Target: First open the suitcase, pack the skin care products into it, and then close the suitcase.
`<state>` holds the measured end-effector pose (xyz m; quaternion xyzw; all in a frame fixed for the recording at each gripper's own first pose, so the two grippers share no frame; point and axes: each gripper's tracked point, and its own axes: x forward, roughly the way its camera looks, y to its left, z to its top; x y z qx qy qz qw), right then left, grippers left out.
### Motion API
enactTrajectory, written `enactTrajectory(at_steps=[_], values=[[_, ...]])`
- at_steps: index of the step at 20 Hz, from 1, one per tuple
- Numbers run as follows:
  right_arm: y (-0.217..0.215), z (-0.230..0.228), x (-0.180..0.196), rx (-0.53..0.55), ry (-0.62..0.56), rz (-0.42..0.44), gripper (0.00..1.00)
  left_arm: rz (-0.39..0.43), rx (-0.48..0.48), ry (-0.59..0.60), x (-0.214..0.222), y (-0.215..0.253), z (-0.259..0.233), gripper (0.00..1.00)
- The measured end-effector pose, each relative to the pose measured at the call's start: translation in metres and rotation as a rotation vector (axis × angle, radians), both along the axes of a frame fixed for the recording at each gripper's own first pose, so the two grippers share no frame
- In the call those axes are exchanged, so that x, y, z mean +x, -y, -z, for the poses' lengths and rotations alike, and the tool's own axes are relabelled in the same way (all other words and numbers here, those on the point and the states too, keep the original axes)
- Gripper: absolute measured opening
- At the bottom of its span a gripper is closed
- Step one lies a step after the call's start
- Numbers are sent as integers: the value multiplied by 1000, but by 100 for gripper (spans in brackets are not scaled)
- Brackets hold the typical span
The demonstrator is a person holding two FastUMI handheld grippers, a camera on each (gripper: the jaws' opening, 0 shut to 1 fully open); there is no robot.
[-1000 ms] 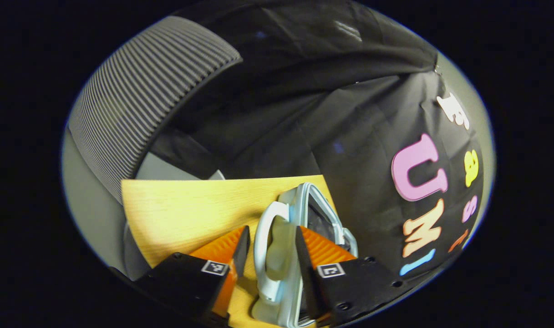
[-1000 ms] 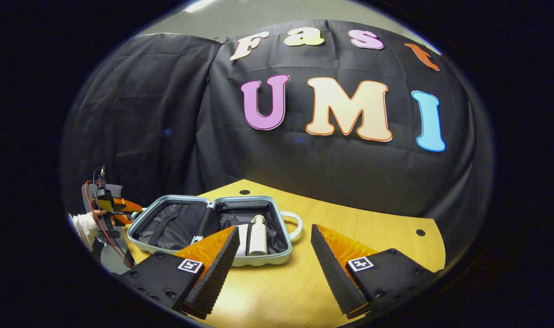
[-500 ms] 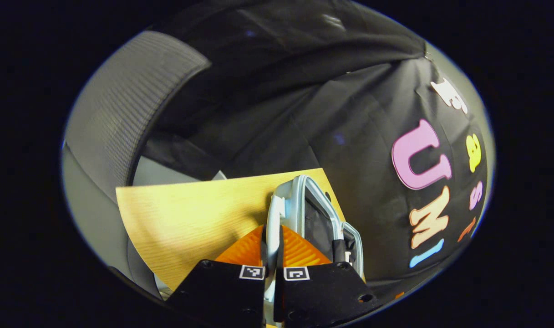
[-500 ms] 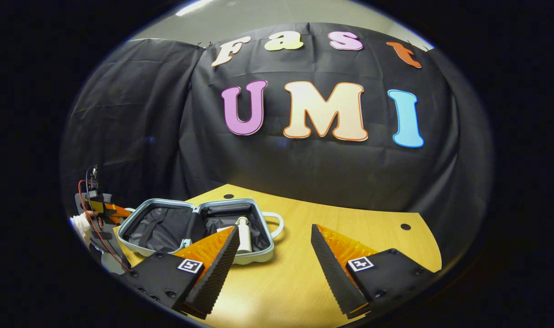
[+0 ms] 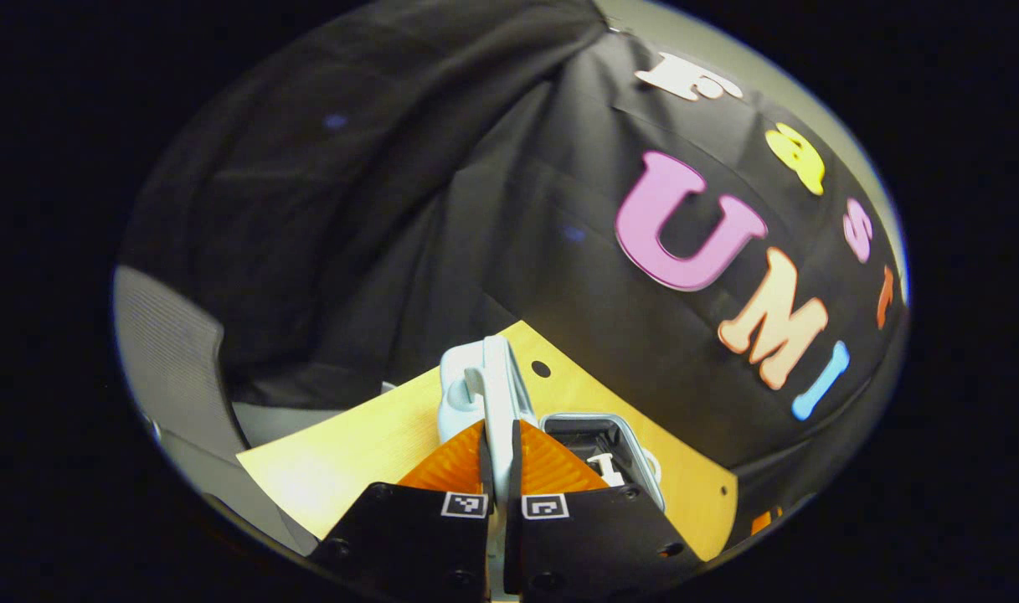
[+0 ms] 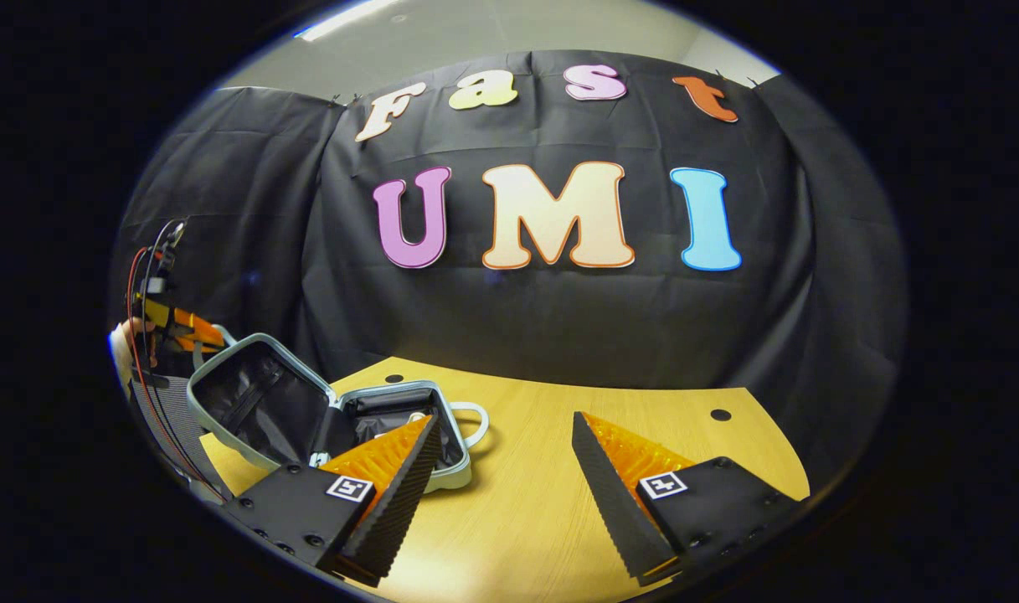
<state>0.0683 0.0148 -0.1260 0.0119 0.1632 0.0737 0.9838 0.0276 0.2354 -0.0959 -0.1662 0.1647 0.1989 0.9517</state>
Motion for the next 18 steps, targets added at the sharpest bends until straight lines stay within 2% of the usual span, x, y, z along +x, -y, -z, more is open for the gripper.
enactTrajectory(at_steps=[3, 8, 10, 15, 18], values=[[10, -8, 1, 26, 19, 17, 100, 115, 132, 8, 45, 60, -18, 0], [33, -20, 5, 6, 53, 38, 97, 276, 108, 53, 96, 157, -24, 0], [40, -19, 5, 17, 47, 45, 99, 320, 102, 41, 113, 191, -16, 0], [66, -18, 4, 26, 52, 62, 99, 414, 66, 8, 160, 272, 31, 1], [82, -18, 4, 29, 60, 63, 99, 442, 105, -32, 182, 308, 67, 2]])
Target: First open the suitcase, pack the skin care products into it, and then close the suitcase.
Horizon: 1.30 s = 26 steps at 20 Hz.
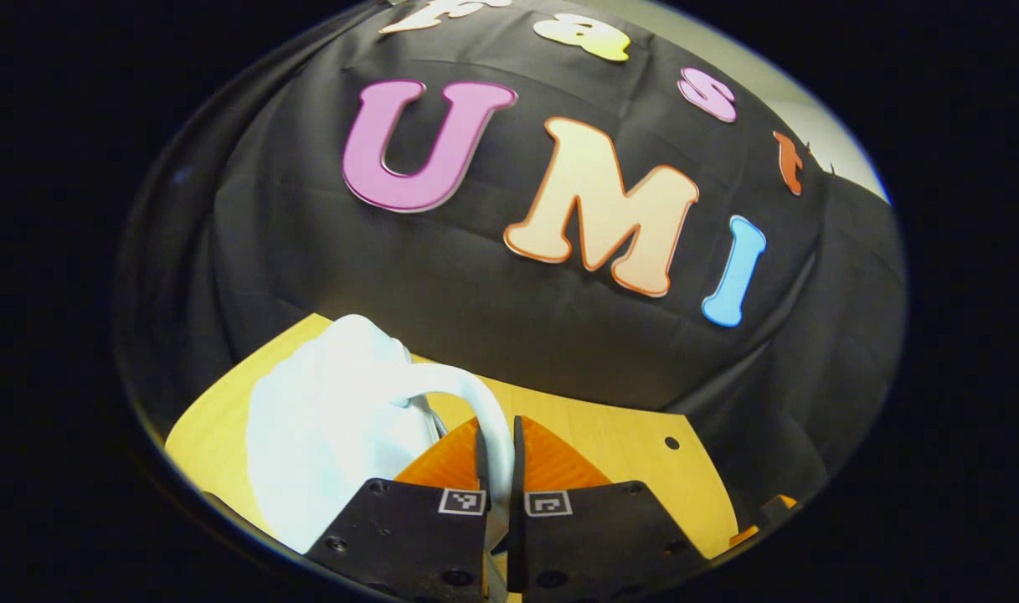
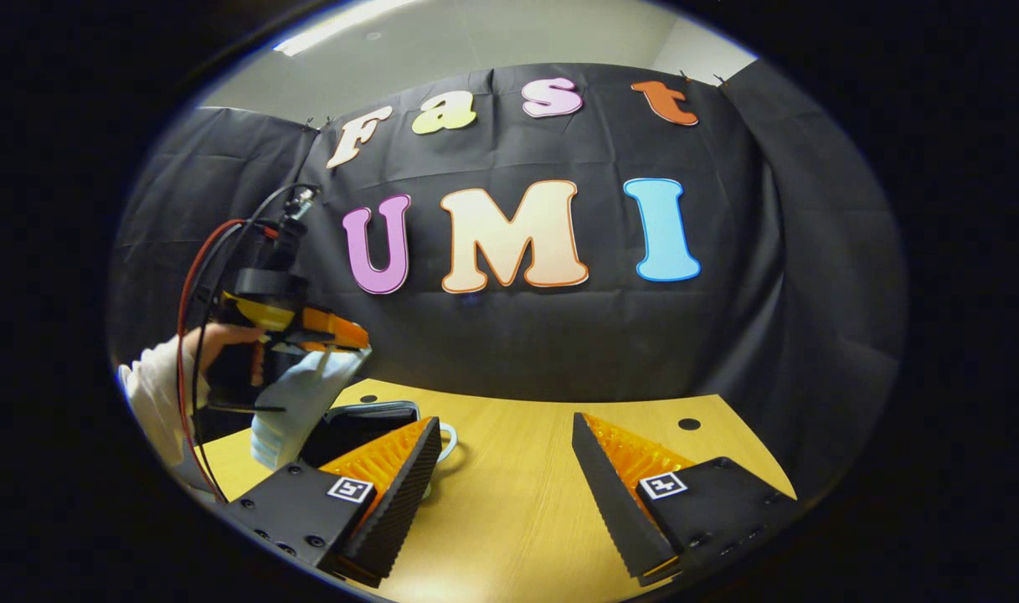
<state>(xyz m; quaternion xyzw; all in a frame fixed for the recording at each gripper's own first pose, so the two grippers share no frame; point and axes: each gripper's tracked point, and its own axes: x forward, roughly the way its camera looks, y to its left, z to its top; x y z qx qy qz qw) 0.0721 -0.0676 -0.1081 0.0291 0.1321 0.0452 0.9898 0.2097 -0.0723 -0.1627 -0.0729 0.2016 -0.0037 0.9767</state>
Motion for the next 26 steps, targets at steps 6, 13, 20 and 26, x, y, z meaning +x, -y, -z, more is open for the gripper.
enactTrajectory(at_steps=[6, 13, 20, 26], values=[[26, 6, -2, -2, -5, -46, 99, 11, 53, -63, 23, 36, 68, 10], [54, 10, -16, 24, -7, -54, 100, 28, 51, 43, 15, 50, 48, 67], [40, -17, -25, 22, 51, -8, 97, 10, 110, 245, -55, 51, -30, 96], [13, -55, -45, 23, 118, 52, 97, -10, 197, 314, -131, 36, -66, 95]])
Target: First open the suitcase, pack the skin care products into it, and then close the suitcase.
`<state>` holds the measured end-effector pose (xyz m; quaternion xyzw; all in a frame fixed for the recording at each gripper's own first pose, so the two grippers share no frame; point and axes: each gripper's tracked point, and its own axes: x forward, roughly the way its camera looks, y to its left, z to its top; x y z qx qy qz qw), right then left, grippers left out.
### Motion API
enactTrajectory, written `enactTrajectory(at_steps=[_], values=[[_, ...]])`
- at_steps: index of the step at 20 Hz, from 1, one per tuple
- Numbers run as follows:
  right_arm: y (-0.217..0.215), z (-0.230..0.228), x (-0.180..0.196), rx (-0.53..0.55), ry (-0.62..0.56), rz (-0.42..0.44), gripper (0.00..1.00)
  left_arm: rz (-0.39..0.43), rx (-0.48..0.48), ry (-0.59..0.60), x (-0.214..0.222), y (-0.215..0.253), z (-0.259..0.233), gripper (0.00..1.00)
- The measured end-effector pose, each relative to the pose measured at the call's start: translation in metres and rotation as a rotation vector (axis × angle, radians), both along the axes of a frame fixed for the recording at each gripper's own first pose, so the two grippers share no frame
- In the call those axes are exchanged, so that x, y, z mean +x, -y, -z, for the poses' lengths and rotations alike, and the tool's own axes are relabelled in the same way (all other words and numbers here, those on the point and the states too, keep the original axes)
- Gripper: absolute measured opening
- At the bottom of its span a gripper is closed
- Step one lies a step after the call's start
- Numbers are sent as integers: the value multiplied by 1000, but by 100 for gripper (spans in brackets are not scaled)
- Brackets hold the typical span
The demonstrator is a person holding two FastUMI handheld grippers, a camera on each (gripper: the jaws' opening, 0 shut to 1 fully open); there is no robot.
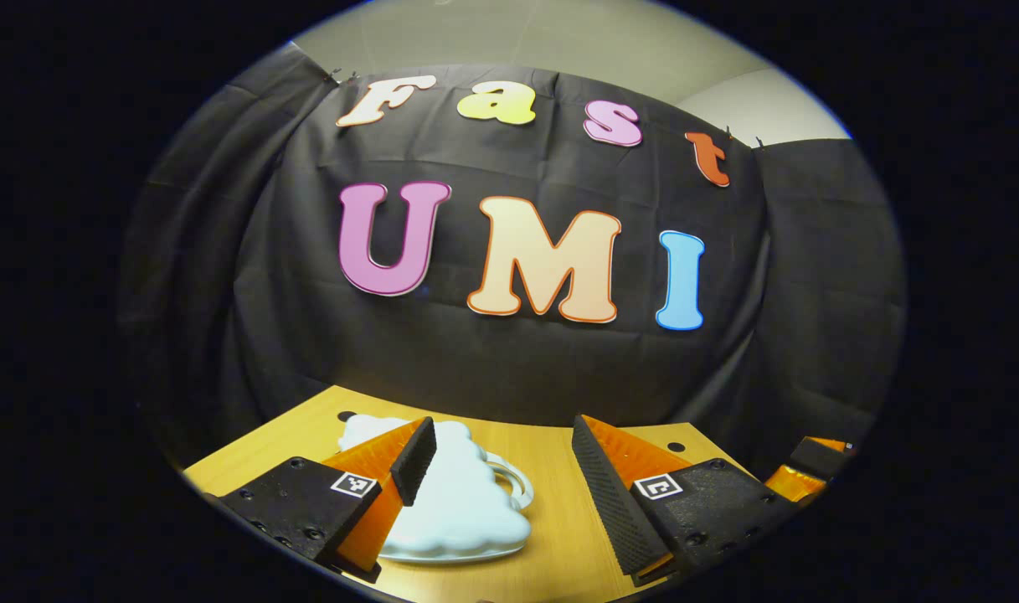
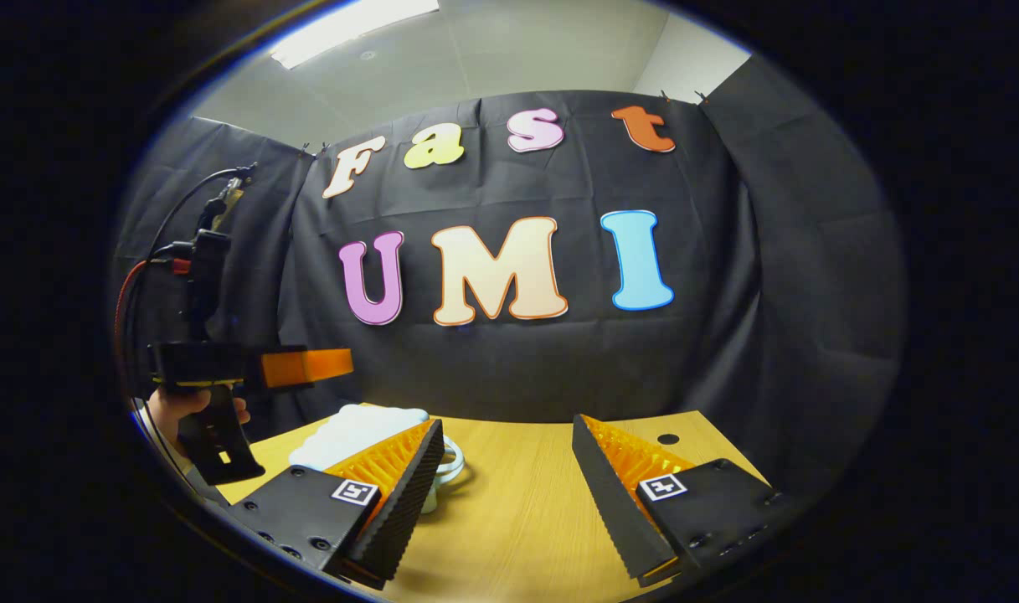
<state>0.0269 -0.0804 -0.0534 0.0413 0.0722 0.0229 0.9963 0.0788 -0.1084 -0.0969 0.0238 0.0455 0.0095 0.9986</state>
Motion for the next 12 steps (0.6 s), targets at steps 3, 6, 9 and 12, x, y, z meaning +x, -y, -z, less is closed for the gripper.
enactTrajectory(at_steps=[3, 6, 9, 12], values=[[-13, -22, -11, 5, 40, 33, 97, 6, 16, -11, -24, -8, 4, 95], [-24, -33, -20, -30, 68, 54, 96, 44, 12, -24, -42, -9, 10, 95], [-32, -40, -26, -21, 90, 78, 96, 81, 20, -36, -54, -7, 18, 95], [-37, -42, -33, -35, 95, 88, 97, 116, 16, -65, -61, -2, 26, 95]])
